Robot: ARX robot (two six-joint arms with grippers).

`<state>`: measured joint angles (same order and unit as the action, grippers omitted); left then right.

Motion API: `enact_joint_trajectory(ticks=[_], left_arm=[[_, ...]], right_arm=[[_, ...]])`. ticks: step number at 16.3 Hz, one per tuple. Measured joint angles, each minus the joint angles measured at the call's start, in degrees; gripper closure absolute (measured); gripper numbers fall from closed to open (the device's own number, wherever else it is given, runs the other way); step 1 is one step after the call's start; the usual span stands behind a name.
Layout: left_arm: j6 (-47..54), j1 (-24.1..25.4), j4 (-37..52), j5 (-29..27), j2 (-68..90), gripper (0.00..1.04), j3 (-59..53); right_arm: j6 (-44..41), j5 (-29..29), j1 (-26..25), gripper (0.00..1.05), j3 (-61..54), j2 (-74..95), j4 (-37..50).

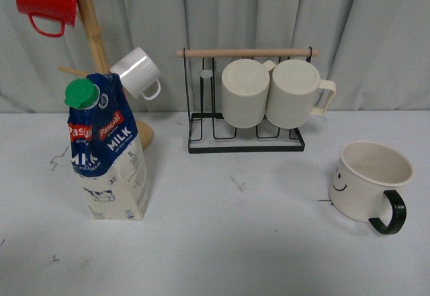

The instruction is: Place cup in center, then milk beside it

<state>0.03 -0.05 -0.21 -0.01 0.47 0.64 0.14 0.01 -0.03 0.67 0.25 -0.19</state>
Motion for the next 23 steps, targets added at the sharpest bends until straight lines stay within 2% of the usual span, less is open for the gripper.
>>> enact_joint_trajectory(ticks=[14,15,16,18,20,23], left_arm=[[0.0,0.0,0.0,0.0,0.0,0.07,0.0],[0.0,0.0,0.0,0.0,0.0,0.07,0.0],[0.0,0.0,0.0,0.0,0.0,0.07,0.0],[0.0,0.0,0.0,0.0,0.0,0.07,0.0],[0.0,0.0,0.0,0.0,0.0,0.07,0.0],[0.0,0.0,0.0,0.0,0.0,0.07,0.0]], right_arm=[[0.0,0.0,0.0,0.06,0.0,0.0,0.0],[1.5,3.4,1.1,0.06,2.0,1.8,-6.6],[5.4,6.1,1.0,0.06,6.5,12.9,-11.6],[7.9,-1.5,-6.4,0.06,13.2,30.1,-3.9],[5.9,-7.0,-10.9,0.06,21.3,48.2,1.5],[1.2,-5.4,-11.2,0.06,30.9,61.6,-1.5]])
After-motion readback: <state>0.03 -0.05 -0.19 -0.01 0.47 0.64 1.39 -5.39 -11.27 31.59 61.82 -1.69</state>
